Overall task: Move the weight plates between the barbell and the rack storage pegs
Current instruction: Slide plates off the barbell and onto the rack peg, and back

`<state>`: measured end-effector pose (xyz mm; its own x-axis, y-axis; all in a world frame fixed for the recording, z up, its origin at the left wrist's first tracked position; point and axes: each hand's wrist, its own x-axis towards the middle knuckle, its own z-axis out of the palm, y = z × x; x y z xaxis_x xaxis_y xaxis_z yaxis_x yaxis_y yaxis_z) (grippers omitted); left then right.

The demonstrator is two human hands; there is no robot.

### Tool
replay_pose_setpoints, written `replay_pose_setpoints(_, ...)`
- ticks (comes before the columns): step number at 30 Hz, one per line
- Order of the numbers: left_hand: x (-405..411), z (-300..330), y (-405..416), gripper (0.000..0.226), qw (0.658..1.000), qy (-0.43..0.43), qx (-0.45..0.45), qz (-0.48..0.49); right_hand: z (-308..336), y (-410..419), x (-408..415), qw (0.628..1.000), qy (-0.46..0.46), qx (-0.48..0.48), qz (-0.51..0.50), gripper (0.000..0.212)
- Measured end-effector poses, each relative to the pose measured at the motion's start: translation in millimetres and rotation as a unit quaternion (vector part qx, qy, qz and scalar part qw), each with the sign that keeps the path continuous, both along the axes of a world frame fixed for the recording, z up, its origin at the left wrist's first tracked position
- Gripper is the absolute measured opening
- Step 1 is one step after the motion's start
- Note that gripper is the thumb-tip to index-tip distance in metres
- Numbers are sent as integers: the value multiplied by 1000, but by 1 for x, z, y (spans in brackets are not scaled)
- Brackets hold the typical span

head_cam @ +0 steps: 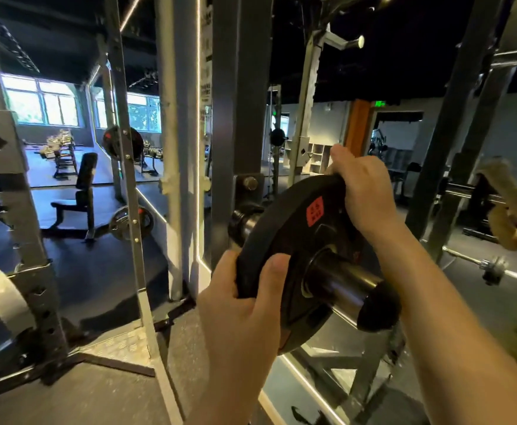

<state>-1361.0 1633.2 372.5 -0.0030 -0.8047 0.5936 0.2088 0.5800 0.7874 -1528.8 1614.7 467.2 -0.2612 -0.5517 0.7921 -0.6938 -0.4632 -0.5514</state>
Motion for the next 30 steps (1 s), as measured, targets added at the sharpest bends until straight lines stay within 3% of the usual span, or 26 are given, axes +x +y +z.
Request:
replay_pose_setpoints(3, 2, 10, -9, 37, 999, -30, -34, 4, -4, -3, -8, 999, -48, 6, 22, 70)
replay_pose_setpoints(6, 9, 39, -23, 38, 987, -142, -78, 0, -20, -3, -11, 989, -146, 33, -4, 53)
replay_pose_setpoints(10, -1, 85, -46, 46, 929, -341, -137, 34, -50, -4, -13, 939, -341, 44, -6, 36)
replay_pose_setpoints(13, -10, 98, -50, 53, 906, -386, -161, 62, -55, -2, -6, 916, -399, 42, 3, 29)
replay_pose_setpoints(15, -7, 90, -46, 50, 914, -358, -170, 84, -49, -3, -3, 914, -404, 29, 1, 31)
replay_pose_setpoints(18, 0, 59, -37, 38, 955, -224, -172, 89, -32, -11, -7, 942, -332, 42, -2, 41)
replay_pose_setpoints(21, 7, 17, -31, 45, 994, -84, -67, 3, -10, -16, -3, 993, -104, 44, -41, 56)
replay_pose_setpoints(23, 7, -8, -31, 39, 999, -14, -14, -34, 2, -18, 4, 998, 22, 17, -48, 70)
replay_pose_setpoints(25, 4, -21, -31, 32, 999, 21, 1, -40, 8, -20, 9, 994, 93, 0, -55, 72)
replay_pose_setpoints(27, 1, -20, -33, 26, 999, 27, -19, -32, 6, -21, 7, 995, 84, 2, -51, 70)
replay_pose_setpoints(30, 6, -5, -41, 30, 998, -8, -58, -38, -1, -24, -1, 999, -27, 24, -3, 57)
